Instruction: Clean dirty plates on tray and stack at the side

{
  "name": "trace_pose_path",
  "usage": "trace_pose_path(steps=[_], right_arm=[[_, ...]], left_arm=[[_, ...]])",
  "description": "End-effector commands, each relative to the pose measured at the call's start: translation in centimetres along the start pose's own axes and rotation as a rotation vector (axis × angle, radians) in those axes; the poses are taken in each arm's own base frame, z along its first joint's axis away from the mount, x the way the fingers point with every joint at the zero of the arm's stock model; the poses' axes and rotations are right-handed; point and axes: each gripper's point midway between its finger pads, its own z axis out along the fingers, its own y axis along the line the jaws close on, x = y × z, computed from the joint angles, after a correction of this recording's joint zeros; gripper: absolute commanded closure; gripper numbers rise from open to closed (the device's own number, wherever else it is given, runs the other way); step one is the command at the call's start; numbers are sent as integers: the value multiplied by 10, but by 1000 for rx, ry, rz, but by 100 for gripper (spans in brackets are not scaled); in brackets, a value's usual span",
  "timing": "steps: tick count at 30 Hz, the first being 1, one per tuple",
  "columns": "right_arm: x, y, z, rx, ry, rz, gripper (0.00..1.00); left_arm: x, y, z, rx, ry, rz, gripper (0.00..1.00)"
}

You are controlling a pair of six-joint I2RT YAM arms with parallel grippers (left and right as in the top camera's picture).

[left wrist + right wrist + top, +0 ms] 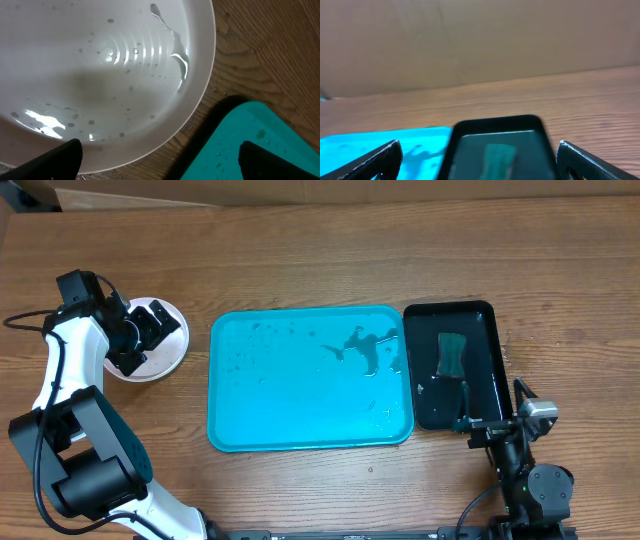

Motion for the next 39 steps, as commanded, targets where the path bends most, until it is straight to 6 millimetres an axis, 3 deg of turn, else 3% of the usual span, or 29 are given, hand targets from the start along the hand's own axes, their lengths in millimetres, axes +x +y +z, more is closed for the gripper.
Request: trace_pose_path(steps=[1,8,39], right_arm=[[-1,-16,-1,64,-14,-107,0],[-3,-23,-1,95,-11,-245,0],[-3,-23,-1,95,-13,-217,0]], left_arm=[[4,1,5,5,19,18,0],[4,1,5,5,19,18,0],[4,1,5,5,19,18,0]])
